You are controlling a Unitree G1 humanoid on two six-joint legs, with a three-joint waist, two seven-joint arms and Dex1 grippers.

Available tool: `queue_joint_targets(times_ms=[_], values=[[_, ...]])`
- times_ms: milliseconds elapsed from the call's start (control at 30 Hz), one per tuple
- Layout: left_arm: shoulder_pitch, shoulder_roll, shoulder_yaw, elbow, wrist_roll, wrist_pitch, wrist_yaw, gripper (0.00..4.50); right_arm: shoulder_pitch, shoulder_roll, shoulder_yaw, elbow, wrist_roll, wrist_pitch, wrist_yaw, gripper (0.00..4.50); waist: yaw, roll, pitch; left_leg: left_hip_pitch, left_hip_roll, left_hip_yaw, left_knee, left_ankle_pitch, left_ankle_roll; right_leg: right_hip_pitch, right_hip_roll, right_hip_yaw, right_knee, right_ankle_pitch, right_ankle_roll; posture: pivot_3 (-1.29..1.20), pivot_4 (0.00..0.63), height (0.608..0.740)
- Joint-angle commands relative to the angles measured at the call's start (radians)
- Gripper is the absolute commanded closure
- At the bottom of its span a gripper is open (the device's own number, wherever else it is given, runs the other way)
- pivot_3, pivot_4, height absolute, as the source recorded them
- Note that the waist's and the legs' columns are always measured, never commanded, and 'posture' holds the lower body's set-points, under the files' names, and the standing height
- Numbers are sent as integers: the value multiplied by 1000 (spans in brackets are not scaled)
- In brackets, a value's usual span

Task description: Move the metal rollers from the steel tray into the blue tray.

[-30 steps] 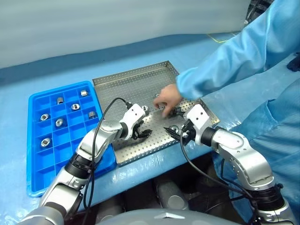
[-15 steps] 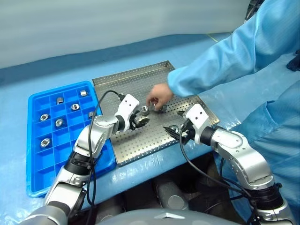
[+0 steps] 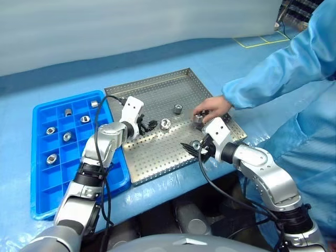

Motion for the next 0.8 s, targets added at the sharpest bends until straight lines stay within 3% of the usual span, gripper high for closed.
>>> queue_joint_targets(times_ms=[33, 333, 533, 633, 800], values=[[-56, -29, -16, 58, 8, -51, -21, 1187, -17, 0, 0, -10, -10, -24, 2, 0, -1, 0, 0, 0, 0, 0, 0, 0, 0, 0, 0, 0, 0, 0, 0, -293, 150, 740], [-123, -72, -92, 258, 76, -115, -55, 1187, 3, 8, 13, -17, -26, -29, -7, 0, -4, 0, 0, 0, 0, 0, -1, 0, 0, 0, 0, 0, 0, 0, 0, -324, 150, 740], [-155, -111, -75, 389, 99, -167, -40, 1187, 15, 10, 18, -19, -41, -33, -10, 0, -10, 0, -1, 1, 0, 0, 0, 0, 0, 1, 0, 0, -1, 0, 0, -337, 150, 740], [-151, -117, -69, 403, 99, -169, -43, 1761, 15, 11, 15, -21, -44, -34, -12, 0, -17, 1, -1, 1, 0, 0, -1, 0, 0, 2, 0, 0, -1, 0, 0, -341, 150, 740], [-145, -118, -48, 391, 91, -177, -42, 3114, 12, 13, 17, -17, -50, -36, -14, 0, -35, 1, -1, 3, 0, 0, 0, 0, 0, 3, 0, 0, -1, 0, 1, -339, 150, 740]])
